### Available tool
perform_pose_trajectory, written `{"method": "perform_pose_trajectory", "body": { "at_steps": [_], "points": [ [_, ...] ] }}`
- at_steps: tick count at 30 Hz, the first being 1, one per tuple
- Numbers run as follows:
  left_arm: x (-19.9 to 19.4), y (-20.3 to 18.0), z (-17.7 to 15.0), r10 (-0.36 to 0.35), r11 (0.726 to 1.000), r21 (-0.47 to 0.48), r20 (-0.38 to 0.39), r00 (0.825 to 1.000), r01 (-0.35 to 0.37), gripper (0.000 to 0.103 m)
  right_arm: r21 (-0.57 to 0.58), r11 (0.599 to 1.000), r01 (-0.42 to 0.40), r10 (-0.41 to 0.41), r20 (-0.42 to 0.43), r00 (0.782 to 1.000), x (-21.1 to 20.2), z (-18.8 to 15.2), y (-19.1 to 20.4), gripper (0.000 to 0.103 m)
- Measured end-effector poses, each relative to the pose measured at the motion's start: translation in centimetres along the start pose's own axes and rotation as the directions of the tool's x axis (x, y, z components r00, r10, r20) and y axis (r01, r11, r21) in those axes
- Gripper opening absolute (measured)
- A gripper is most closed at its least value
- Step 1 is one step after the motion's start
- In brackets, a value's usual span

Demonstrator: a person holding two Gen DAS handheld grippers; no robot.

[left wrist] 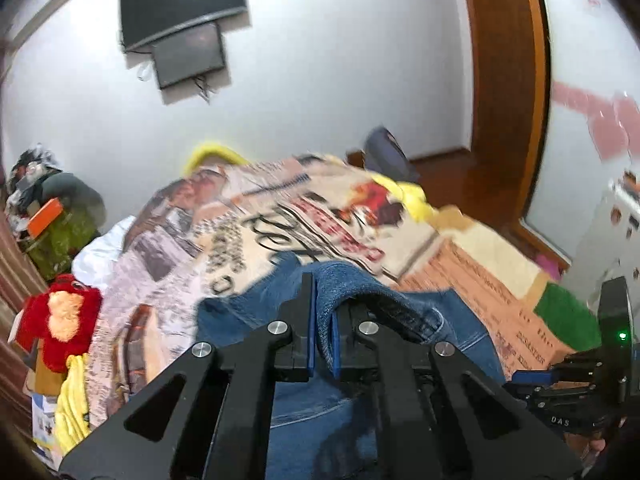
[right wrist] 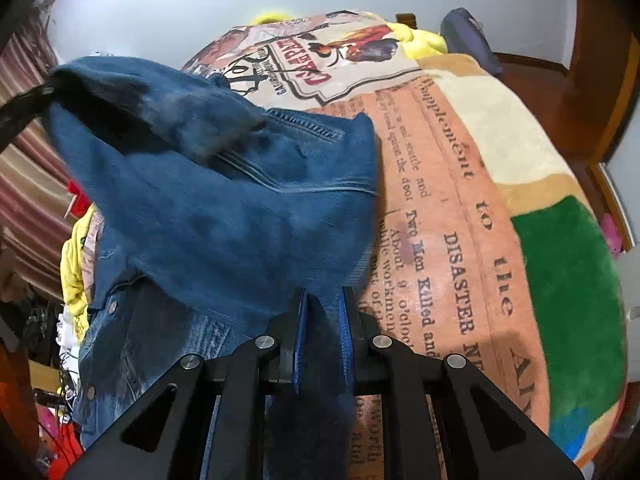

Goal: Fold large clothes

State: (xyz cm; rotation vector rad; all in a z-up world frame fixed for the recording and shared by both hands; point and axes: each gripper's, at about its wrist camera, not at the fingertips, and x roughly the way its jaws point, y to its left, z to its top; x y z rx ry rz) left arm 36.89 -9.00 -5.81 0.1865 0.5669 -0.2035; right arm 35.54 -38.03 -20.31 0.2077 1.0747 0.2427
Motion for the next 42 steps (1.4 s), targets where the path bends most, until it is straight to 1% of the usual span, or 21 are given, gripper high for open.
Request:
{"method": "perform_pose_trajectory", "body": {
  "at_steps": [3, 6, 7, 9, 10, 12, 14, 16, 17, 19, 21, 22, 24, 26, 28, 31, 34, 37, 39, 41, 42],
  "points": [
    [-0.6, 1.7, -1.1, 0.022, 1.000, -0.015, -0.020, 1.000, -0.023, 0.007, 0.013, 0.999, -0.052, 0.052, -0.004, 0.999, -0.2, 0.4, 0.3, 0.012],
    [0.0, 3.7, -3.9, 0.048, 0.998, -0.034, -0.093, 0.995, -0.052, 0.008, 0.016, 0.999, -0.030, 0.031, -0.020, 0.999, 0.1, 0.7, 0.6, 0.012],
    [0.6, 4.4, -5.1, 0.046, 0.998, -0.045, -0.130, 0.990, -0.052, 0.008, 0.012, 1.000, -0.023, 0.023, -0.027, 0.999, 0.4, 0.6, 0.7, 0.012],
    [2.0, 5.8, -7.8, 0.040, 0.996, -0.073, -0.229, 0.973, -0.058, 0.009, 0.010, 1.000, -0.003, 0.004, -0.061, 0.998, 1.4, 0.2, 0.9, 0.012],
    [2.7, 6.5, -9.2, 0.045, 0.994, -0.087, -0.274, 0.961, -0.071, 0.013, 0.007, 1.000, 0.006, -0.005, -0.076, 0.997, 2.0, 0.1, 0.9, 0.012],
    [3.5, 7.8, -12.2, 0.037, 0.988, -0.129, -0.342, 0.939, -0.086, 0.029, -0.004, 1.000, 0.017, -0.017, -0.077, 0.997, 2.6, -0.5, 1.0, 0.012],
    [3.7, 8.7, -14.6, 0.041, 0.981, -0.162, -0.372, 0.927, -0.109, 0.057, -0.022, 0.999, 0.025, -0.026, -0.055, 0.998, 2.5, -0.9, 1.2, 0.012],
    [3.6, 9.4, -16.5, 0.035, 0.974, -0.195, -0.391, 0.920, -0.120, 0.072, -0.025, 0.999, 0.030, -0.032, -0.056, 0.998, 2.5, -0.9, 1.2, 0.012],
    [3.6, 9.5, -17.3, 0.020, 0.971, -0.208, -0.403, 0.915, -0.113, 0.074, -0.020, 0.999, 0.030, -0.031, -0.061, 0.998, 2.5, -0.8, 1.1, 0.012],
    [3.4, 9.1, -18.2, 0.005, 0.977, -0.191, -0.416, 0.909, -0.093, 0.074, -0.004, 1.000, 0.030, -0.030, -0.076, 0.997, 2.6, -0.6, 0.9, 0.012],
    [2.8, 8.0, -17.8, 0.066, 0.989, -0.098, -0.394, 0.917, -0.114, 0.075, 0.009, 0.999, 0.031, -0.030, -0.090, 0.996, 2.7, -0.3, 0.8, 0.012],
    [2.7, 7.3, -17.5, 0.101, 0.991, -0.037, -0.389, 0.916, -0.125, 0.075, 0.016, 0.999, 0.035, -0.033, -0.097, 0.995, 2.8, -0.2, 0.8, 0.012],
    [2.8, 5.8, -16.5, 0.175, 0.984, 0.100, -0.373, 0.911, -0.148, 0.075, 0.017, 0.999, 0.041, -0.040, -0.101, 0.994, 2.7, 0.0, 0.9, 0.012],
    [2.7, 4.0, -15.6, 0.222, 0.964, 0.212, -0.327, 0.919, -0.158, 0.077, 0.016, 0.999, 0.049, -0.047, -0.100, 0.994, 2.8, 0.1, 1.0, 0.012],
    [2.9, 2.4, -14.8, 0.214, 0.954, 0.270, -0.294, 0.932, -0.133, 0.082, 0.017, 0.998, 0.053, -0.051, -0.097, 0.994, 2.8, 0.0, 1.0, 0.012],
    [3.9, -0.4, -13.9, 0.152, 0.941, 0.333, -0.285, 0.946, -0.050, 0.084, 0.022, 0.999, 0.050, -0.047, -0.095, 0.994, 2.7, 0.0, 0.9, 0.012],
    [6.0, -2.7, -14.0, 0.193, 0.901, 0.429, -0.273, 0.942, -0.060, 0.084, 0.034, 0.999, 0.040, -0.037, -0.098, 0.995, 2.6, -0.1, 0.7, 0.012],
    [7.3, -3.5, -13.5, 0.186, 0.894, 0.445, -0.274, 0.944, -0.047, 0.084, 0.031, 0.999, 0.038, -0.035, -0.095, 0.995, 2.5, -0.2, 0.7, 0.012],
    [7.6, -3.2, -12.8, 0.162, 0.904, 0.427, -0.278, 0.947, -0.029, 0.078, 0.030, 0.999, 0.036, -0.033, -0.093, 0.995, 2.5, -0.3, 0.6, 0.012],
    [8.2, -3.1, -12.2, 0.145, 0.915, 0.403, -0.299, 0.943, -0.013, 0.054, 0.034, 0.999, 0.031, -0.028, -0.092, 0.995, 2.6, -0.3, 0.5, 0.012],
    [8.4, -3.0, -12.1, 0.142, 0.920, 0.391, -0.307, 0.941, -0.011, 0.044, 0.034, 0.999, 0.032, -0.029, -0.093, 0.995, 2.6, -0.3, 0.5, 0.012]
  ]
}}
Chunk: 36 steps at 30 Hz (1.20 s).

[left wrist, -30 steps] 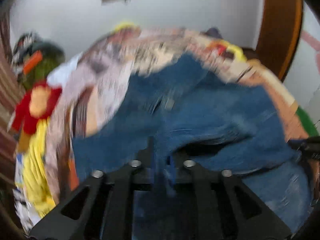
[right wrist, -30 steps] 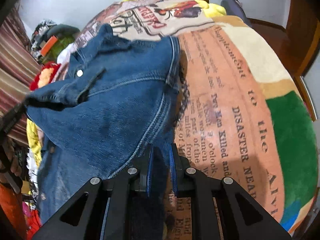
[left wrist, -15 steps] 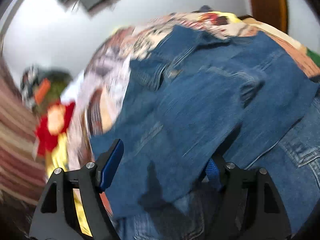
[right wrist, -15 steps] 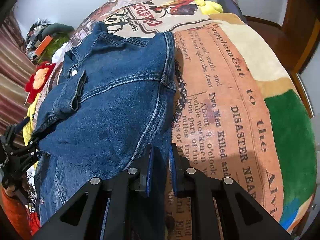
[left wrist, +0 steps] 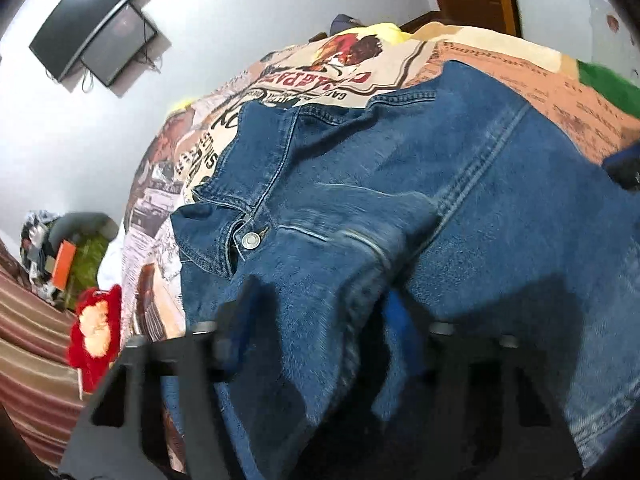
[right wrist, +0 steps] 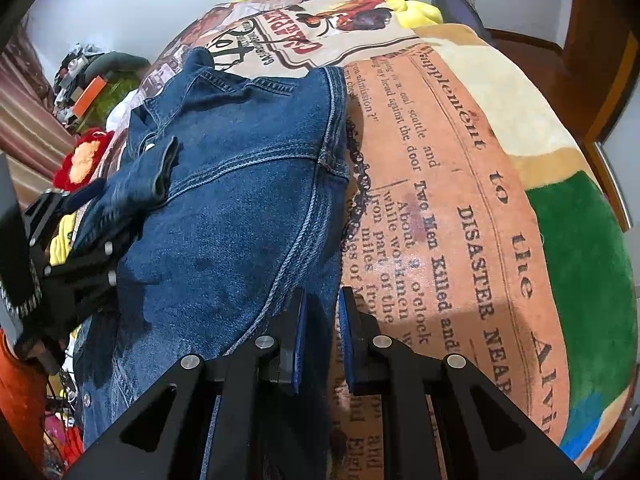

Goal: Fold large clothes

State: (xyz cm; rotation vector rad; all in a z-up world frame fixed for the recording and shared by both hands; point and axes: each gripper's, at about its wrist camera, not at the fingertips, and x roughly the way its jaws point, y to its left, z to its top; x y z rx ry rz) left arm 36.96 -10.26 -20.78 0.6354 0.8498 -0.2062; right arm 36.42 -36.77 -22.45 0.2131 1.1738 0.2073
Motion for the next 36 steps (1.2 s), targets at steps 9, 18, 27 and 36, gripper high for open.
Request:
{"method": "perform_pose_trajectory", "body": {
  "at_steps": [9, 18, 27, 36],
  "points": [
    [-2.2, 8.8, 0.6, -0.093, 0.936, -0.332, 0.090, 0.992, 0.118, 0.011, -0.060, 0.997, 0.048, -0.048, 0.001, 0.999, -0.8, 0.9, 0.5, 0.012],
    [-5.0, 18.2, -4.9, -0.136, 0.791, -0.576, 0.162, 0.977, 0.206, 0.011, -0.076, 0.997, 0.024, -0.017, 0.092, 0.996, -2.9, 4.7, 2.4, 0.012],
    [-2.2, 17.8, -11.6, -0.226, 0.737, -0.639, 0.072, 0.972, 0.219, 0.015, -0.186, 0.980, 0.065, -0.054, 0.066, 0.996, 2.1, 3.8, 5.0, 0.012],
    [-0.4, 17.1, -17.9, -0.334, 0.616, -0.742, 0.060, 0.941, 0.266, 0.025, -0.236, 0.964, 0.121, -0.101, 0.094, 0.990, 1.8, 3.0, 4.9, 0.012]
  ]
}}
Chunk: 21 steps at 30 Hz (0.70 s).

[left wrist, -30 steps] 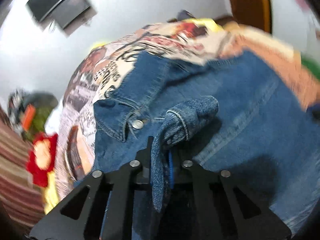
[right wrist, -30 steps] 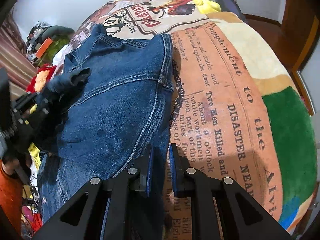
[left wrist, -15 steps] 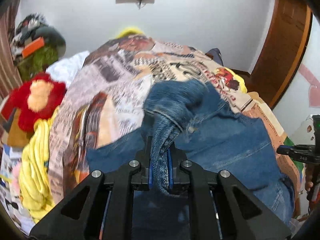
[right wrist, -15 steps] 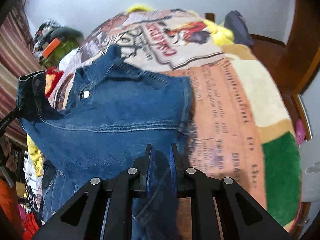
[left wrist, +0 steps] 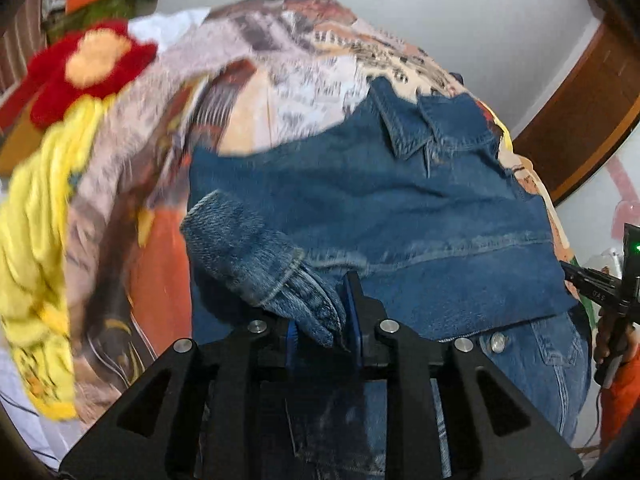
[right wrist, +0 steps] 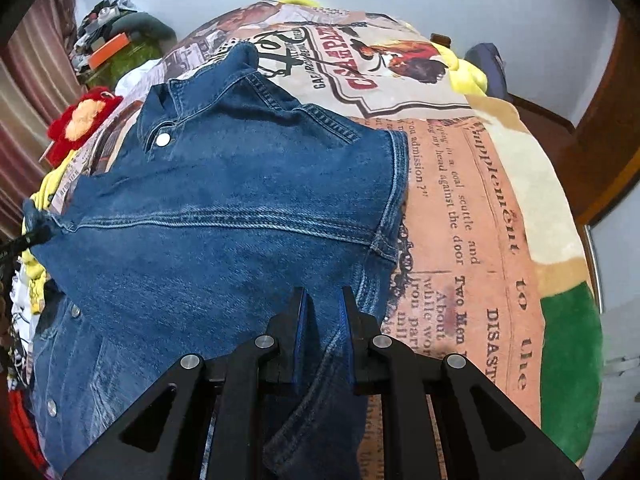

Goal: Fold large clothes

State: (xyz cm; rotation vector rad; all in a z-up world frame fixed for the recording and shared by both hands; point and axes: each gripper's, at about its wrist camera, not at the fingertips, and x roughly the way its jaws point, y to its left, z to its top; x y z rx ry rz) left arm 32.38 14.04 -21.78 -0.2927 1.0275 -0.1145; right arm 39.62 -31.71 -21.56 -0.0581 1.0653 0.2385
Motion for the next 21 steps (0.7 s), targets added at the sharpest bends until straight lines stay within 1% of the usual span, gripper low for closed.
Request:
{"method": "perform_pose_trajectory", "body": {
  "at_steps": [1, 3, 5, 6, 7, 8, 9, 10, 11, 14, 16, 17, 18, 19, 21],
  "points": [
    [0.3, 0.1, -0.5, 0.010, 1.000, 0.008, -0.011, 1.000, -0.010, 0.028, -0.005, 1.000, 0.001, -0.001, 0.004, 1.000, -0.1, -0.2, -0.1, 0.012],
    [0.6, -0.1, -1.2, 0.027, 0.999, 0.035, -0.028, 0.999, -0.026, 0.029, -0.013, 1.000, 0.000, 0.000, 0.012, 1.000, -0.3, -0.6, -0.3, 0.012],
    [0.8, -0.2, -1.8, 0.041, 0.998, 0.058, -0.039, 0.998, -0.039, 0.034, -0.018, 0.999, 0.043, -0.043, -0.007, 0.999, -0.2, -1.0, -0.5, 0.012],
    [0.9, -0.2, -2.1, 0.049, 0.997, 0.062, -0.041, 0.998, -0.047, 0.035, -0.020, 0.999, 0.047, -0.047, -0.015, 0.999, -0.1, -1.4, -0.7, 0.012],
    [0.8, 0.0, -2.4, 0.058, 0.996, 0.063, -0.039, 0.998, -0.056, 0.040, -0.017, 0.999, 0.035, -0.035, -0.005, 0.999, -0.2, -1.6, -0.8, 0.012],
    [0.7, 0.2, -2.7, 0.070, 0.996, 0.061, -0.039, 0.997, -0.067, 0.048, -0.007, 1.000, 0.020, -0.020, 0.009, 1.000, -0.4, -1.9, -1.2, 0.012],
    [0.7, 0.4, -2.9, 0.097, 0.993, 0.063, -0.038, 0.995, -0.095, 0.053, 0.002, 1.000, 0.011, -0.011, 0.009, 1.000, -0.5, -2.1, -1.5, 0.012],
    [0.6, 0.5, -3.2, 0.129, 0.990, 0.067, -0.034, 0.991, -0.127, 0.063, 0.014, 1.000, -0.002, 0.002, 0.010, 1.000, -0.5, -2.2, -1.9, 0.012],
    [0.4, 0.8, -3.5, 0.153, 0.986, 0.073, -0.029, 0.988, -0.151, 0.068, 0.031, 1.000, 0.001, -0.001, -0.001, 1.000, -0.4, -2.4, -2.3, 0.012],
    [-0.2, 1.8, -4.0, 0.162, 0.985, 0.060, -0.032, 0.986, -0.159, 0.071, 0.106, 0.994, -0.014, 0.020, -0.056, 0.998, 0.3, -2.8, -3.8, 0.012],
    [-0.8, 2.3, -4.1, 0.151, 0.988, 0.043, -0.035, 0.988, -0.150, 0.072, 0.164, 0.984, -0.068, 0.077, -0.052, 0.996, 0.5, -3.1, -5.0, 0.012],
    [-1.2, 2.4, -4.1, 0.156, 0.987, 0.043, -0.033, 0.987, -0.154, 0.072, 0.177, 0.981, -0.080, 0.091, -0.054, 0.994, 0.5, -3.1, -5.3, 0.012],
    [-1.6, 2.3, -4.2, 0.170, 0.985, 0.050, -0.029, 0.985, -0.168, 0.072, 0.184, 0.980, -0.080, 0.092, -0.057, 0.994, 0.5, -3.1, -5.6, 0.012],
    [-2.1, 2.3, -4.2, 0.199, 0.978, 0.064, -0.022, 0.980, -0.197, 0.072, 0.178, 0.982, -0.068, 0.081, -0.062, 0.995, 0.5, -3.1, -5.6, 0.012],
    [-2.7, 2.4, -4.0, 0.232, 0.970, 0.077, -0.005, 0.973, -0.231, 0.072, 0.158, 0.987, -0.034, 0.046, -0.077, 0.996, 0.3, -3.0, -5.2, 0.012]
  ]
}}
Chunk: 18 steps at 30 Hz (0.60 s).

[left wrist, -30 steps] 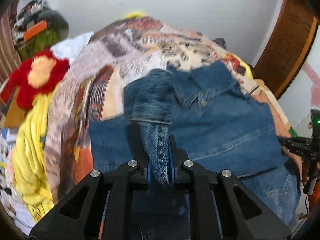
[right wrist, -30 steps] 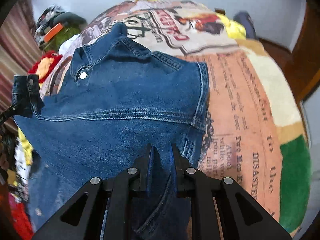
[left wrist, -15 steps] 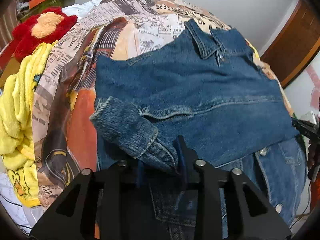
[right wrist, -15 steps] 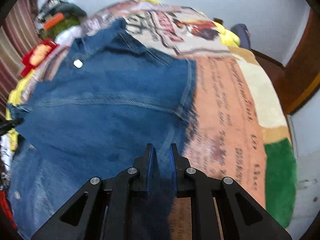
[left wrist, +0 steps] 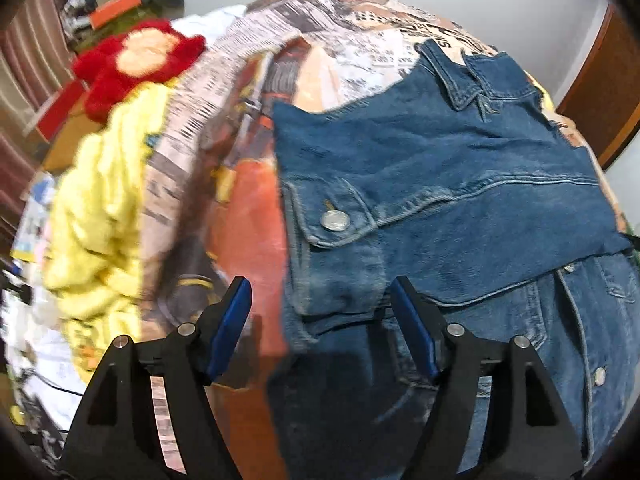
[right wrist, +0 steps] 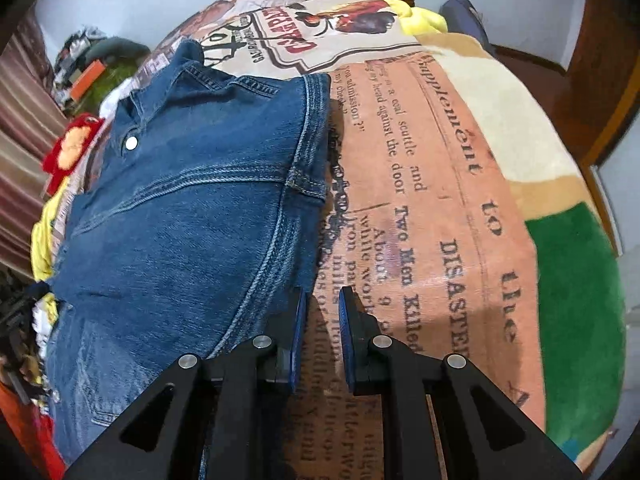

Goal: Fold large clothes

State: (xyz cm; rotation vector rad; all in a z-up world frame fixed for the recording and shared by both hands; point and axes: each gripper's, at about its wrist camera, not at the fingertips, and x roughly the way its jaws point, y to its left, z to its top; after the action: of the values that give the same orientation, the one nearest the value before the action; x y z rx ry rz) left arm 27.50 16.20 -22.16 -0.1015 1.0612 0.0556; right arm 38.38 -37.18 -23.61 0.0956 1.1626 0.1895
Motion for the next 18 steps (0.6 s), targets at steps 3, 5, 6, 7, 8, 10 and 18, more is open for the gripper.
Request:
{"method": "perform_pose_trajectory", "body": {
  "at_steps": [3, 5, 6, 7, 8, 10, 18],
  "points": [
    [-1.4, 0.4, 0.8, -0.010, 1.000, -0.019, 0.032, 0.999, 0.011, 0.072, -0.028, 0.998, 0.061, -0.061, 0.002, 0.998, -0.9, 0.8, 1.0, 0.012],
    [-2.4, 0.1, 1.8, -0.023, 0.999, -0.030, 0.063, 0.998, 0.025, 0.072, -0.045, 0.998, 0.032, -0.030, 0.055, 0.998, -2.4, 1.3, 1.9, 0.012],
    [-2.8, -0.3, 2.2, -0.027, 0.999, -0.028, 0.080, 0.996, 0.030, 0.072, -0.063, 0.998, 0.005, 0.000, 0.087, 0.996, -3.5, 1.7, 2.7, 0.012],
    [-3.1, -1.0, 2.7, -0.037, 0.999, -0.020, 0.096, 0.995, 0.039, 0.072, -0.083, 0.996, -0.013, 0.022, 0.107, 0.994, -4.2, 2.0, 3.6, 0.012],
    [-3.3, -1.6, 3.0, -0.050, 0.999, -0.013, 0.108, 0.993, 0.052, 0.072, -0.107, 0.994, -0.026, 0.039, 0.120, 0.992, -4.7, 2.3, 4.5, 0.012],
    [-3.2, -3.1, 3.7, -0.089, 0.996, 0.007, 0.115, 0.989, 0.088, 0.073, -0.178, 0.983, -0.036, 0.059, 0.131, 0.990, -5.1, 2.6, 6.8, 0.012],
    [1.3, -9.7, 2.8, -0.150, 0.980, 0.135, 0.014, 0.989, 0.147, 0.073, -0.390, 0.905, 0.167, -0.092, 0.205, 0.974, -1.1, 0.5, 11.5, 0.012]
  ]
}}
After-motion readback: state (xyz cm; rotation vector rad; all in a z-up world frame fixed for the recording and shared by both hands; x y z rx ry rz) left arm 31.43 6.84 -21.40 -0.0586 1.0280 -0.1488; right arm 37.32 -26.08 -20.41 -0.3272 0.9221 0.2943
